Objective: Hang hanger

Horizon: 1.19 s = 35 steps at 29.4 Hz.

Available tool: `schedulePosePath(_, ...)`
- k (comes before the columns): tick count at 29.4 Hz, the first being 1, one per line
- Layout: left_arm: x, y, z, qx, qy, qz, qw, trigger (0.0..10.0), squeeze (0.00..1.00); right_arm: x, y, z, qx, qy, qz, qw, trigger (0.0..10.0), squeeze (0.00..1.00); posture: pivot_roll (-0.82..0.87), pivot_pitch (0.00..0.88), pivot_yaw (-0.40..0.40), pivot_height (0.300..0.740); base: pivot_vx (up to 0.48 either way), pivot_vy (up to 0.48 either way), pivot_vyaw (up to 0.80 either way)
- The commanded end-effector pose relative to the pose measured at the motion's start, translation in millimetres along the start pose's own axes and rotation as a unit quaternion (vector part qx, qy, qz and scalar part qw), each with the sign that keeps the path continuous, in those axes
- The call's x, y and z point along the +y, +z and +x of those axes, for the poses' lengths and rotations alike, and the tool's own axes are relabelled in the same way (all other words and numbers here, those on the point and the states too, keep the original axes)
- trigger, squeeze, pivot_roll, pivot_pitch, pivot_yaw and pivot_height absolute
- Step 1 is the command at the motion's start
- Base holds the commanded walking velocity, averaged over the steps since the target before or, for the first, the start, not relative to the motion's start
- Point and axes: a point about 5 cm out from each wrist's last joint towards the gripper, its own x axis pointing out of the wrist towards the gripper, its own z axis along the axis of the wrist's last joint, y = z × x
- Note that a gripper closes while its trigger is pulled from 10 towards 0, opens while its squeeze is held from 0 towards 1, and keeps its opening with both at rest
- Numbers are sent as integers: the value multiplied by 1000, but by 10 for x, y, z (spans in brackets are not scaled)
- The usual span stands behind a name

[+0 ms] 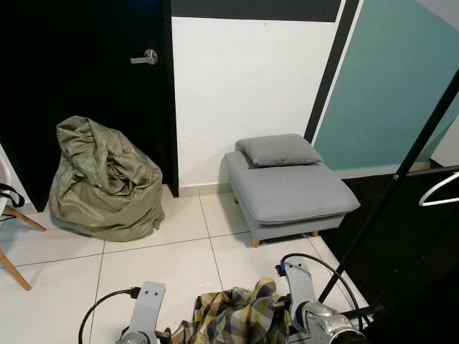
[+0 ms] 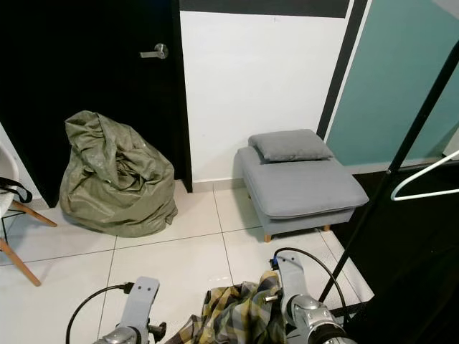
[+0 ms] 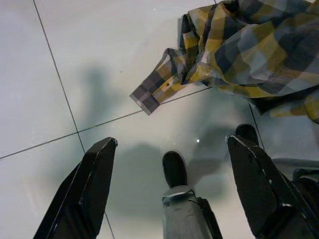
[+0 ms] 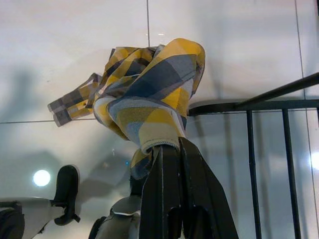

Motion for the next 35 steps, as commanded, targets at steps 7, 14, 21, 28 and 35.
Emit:
schedulePosePath(7, -61, -80, -8, 12, -3, 24, 1000, 10000, 0, 125, -185, 11, 43, 21, -12, 999, 10000, 0, 25, 174, -97, 740, 0, 0, 0)
schedulePosePath(14, -129, -150, -34, 8, -33, 47, 998, 10000, 0, 172, -427, -6, 83, 16, 53, 995, 10000, 0, 23, 214, -65, 740, 0, 0, 0)
schedulePosePath(21, -62, -292, -51, 44, -24, -3, 999, 10000, 0, 436, -634, -14, 126, 44, 57, 989, 10000, 0, 47, 232, -36, 740, 0, 0, 0)
schedulePosePath(28, -39, -394, -78, 55, -35, -8, 998, 10000, 0, 502, -790, -42, 161, 41, 65, 984, 10000, 0, 59, 224, -35, 740, 0, 0, 0)
schedulePosePath(35, -157, -379, -68, 65, -60, 7, 996, 10000, 0, 479, -787, -46, 169, 43, 41, 984, 10000, 0, 42, 210, -32, 740, 0, 0, 0)
